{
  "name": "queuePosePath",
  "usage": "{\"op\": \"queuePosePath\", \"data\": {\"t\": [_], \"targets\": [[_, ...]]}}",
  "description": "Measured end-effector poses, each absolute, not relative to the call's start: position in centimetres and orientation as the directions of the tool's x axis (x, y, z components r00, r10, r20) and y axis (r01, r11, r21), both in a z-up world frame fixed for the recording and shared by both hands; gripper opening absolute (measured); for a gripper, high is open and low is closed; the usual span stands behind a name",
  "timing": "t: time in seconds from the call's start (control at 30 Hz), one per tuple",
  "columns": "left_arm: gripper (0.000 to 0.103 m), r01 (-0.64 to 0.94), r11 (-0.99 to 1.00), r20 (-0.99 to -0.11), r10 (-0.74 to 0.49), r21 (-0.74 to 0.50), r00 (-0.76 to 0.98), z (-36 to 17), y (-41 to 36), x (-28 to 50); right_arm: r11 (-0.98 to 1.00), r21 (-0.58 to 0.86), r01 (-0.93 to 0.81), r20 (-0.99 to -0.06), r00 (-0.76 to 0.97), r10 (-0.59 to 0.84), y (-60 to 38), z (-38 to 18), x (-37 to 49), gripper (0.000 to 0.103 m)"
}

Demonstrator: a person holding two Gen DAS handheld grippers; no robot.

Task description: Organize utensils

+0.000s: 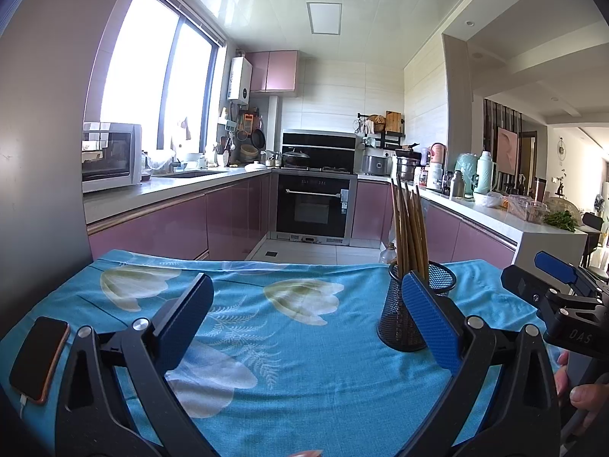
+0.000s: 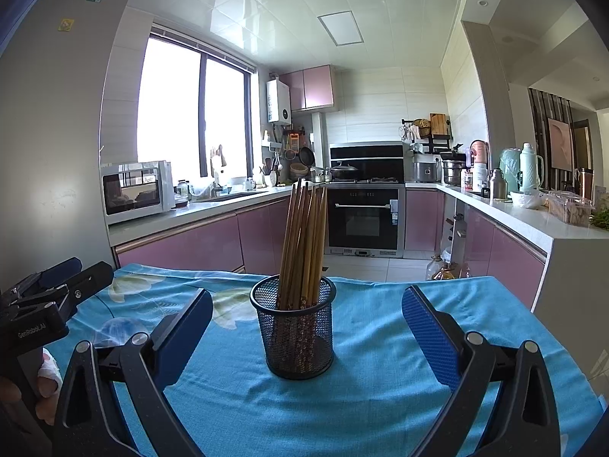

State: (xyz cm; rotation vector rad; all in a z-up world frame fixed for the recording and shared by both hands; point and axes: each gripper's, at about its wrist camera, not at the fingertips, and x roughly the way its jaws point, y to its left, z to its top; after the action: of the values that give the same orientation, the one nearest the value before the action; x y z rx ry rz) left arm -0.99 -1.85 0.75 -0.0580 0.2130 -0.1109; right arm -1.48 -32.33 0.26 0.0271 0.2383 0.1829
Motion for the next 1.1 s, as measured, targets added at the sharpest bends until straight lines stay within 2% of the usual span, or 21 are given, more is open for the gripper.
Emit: {"op": "queuePosePath", "data": {"t": [1.1], "targets": [[0.098, 0.106, 0.991, -0.212, -0.120, -0.075, 0.970, 0.35, -1.83, -1.06, 0.983, 0.051, -0.176, -0.234, 0.955, 0.183, -32.39, 0.24, -1.34, 0.097]]}}
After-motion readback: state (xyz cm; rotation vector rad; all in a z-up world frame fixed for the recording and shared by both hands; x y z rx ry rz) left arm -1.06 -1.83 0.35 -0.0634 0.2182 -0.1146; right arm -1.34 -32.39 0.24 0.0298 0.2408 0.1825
